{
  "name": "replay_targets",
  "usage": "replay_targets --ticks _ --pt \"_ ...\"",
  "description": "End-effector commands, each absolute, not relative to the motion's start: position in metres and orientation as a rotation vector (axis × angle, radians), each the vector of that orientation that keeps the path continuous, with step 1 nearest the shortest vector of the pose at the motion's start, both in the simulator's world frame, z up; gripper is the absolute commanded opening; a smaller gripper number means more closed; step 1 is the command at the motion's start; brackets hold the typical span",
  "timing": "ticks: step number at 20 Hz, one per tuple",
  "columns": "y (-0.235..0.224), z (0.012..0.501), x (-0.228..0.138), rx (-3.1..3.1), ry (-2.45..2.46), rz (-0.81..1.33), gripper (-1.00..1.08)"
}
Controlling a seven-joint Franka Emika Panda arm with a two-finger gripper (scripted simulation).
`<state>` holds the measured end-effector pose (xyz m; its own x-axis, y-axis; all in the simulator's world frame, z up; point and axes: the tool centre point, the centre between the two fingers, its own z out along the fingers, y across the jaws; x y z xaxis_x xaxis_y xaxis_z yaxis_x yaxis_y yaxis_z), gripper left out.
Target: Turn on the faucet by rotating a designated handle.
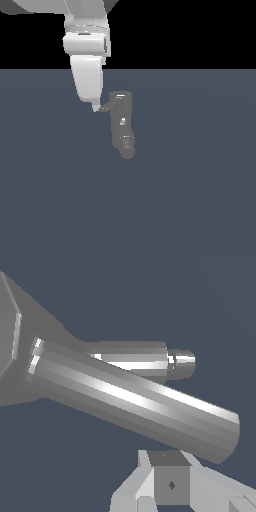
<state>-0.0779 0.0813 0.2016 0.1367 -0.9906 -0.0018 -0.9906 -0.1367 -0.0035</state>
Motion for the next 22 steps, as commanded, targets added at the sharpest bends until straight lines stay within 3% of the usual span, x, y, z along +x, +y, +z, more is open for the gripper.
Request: replay_targets --ticks 1,8,22 --pt "0.071 0.202 -0.084 -2.362 2.071 0.0 -1.0" --pt "0.063 0.202 -0.093 -2.368 2.061 -0.001 -1.0" --pt "-0.021 0.202 -0.082 -2.365 2.067 0.0 -1.0"
